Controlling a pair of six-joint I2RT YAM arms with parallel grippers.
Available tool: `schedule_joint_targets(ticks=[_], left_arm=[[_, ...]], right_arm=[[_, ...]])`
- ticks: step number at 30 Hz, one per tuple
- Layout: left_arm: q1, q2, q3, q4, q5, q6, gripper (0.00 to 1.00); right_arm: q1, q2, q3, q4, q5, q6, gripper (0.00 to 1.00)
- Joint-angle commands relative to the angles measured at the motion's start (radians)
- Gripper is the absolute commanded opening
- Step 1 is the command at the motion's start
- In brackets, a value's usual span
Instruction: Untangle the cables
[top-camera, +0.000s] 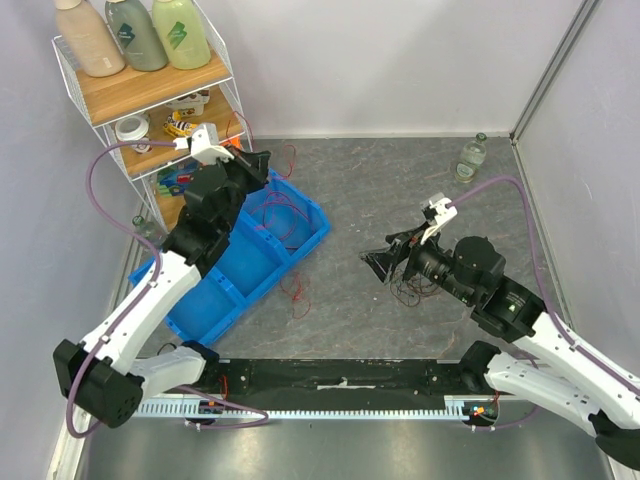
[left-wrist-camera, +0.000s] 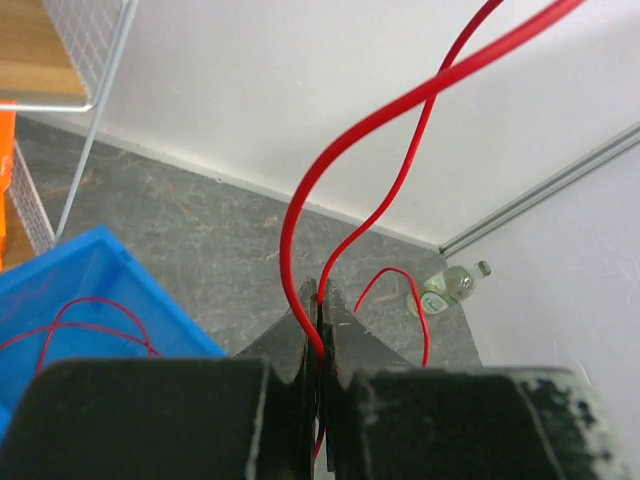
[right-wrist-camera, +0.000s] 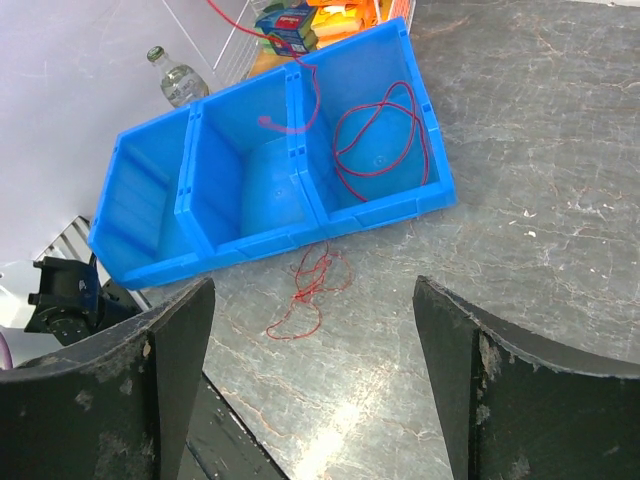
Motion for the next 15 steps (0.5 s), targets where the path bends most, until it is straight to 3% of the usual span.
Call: schedule_joint_targets(ticks=[1,8,15], left_arm=[[0.011,0.073,0.061,0.085,0.036,0.042,0.02],[0.07,0.2,0.011,0.083,0.032,-0.054,0.02],[0.091,0.349,-0.005,-0.081,-0.041,-0.132,0.02]], right_arm=[[0.001,-0.032,0.016,-0.001,0.021,-0.001,0.88],[0.001,-0.041,0.006,-0.008,0.03,0.0,0.88],[0.001,-0.063,-0.024,-0.01,0.036,0.009,0.88]])
